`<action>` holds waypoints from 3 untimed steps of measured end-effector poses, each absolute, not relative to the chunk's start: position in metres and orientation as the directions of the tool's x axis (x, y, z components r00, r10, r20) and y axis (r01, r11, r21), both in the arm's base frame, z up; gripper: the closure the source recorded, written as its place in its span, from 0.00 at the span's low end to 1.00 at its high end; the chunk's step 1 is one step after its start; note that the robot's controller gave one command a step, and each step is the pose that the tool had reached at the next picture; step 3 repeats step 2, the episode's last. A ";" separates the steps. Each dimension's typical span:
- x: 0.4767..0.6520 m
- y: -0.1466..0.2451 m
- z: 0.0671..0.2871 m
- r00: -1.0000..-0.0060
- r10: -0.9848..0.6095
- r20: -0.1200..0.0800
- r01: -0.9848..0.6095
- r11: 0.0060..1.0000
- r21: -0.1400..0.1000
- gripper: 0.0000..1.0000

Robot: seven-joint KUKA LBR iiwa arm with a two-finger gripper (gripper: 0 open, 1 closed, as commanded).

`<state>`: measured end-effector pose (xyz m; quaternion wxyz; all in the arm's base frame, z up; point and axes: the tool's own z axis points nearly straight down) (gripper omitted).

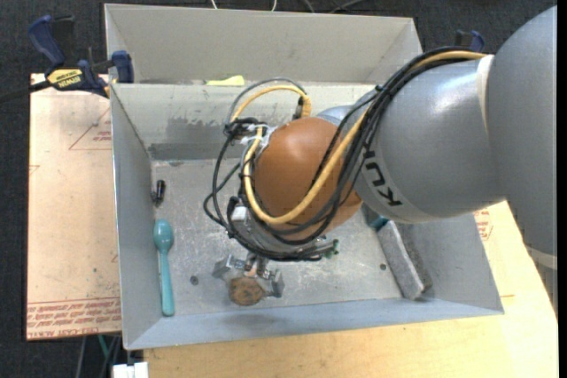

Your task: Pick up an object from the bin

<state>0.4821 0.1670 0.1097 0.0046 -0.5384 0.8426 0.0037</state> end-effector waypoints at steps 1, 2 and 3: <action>0.480 0.167 0.150 -0.421 -0.907 -0.008 -0.907 0.421 0.007 1.00; 0.481 0.168 0.184 -0.424 -0.906 -0.010 -0.906 0.424 0.007 1.00; 0.481 0.168 0.184 -0.424 -0.906 -0.010 -0.906 0.424 0.007 1.00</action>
Offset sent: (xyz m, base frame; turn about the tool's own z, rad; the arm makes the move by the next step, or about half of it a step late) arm -0.0021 0.0000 0.0773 0.0006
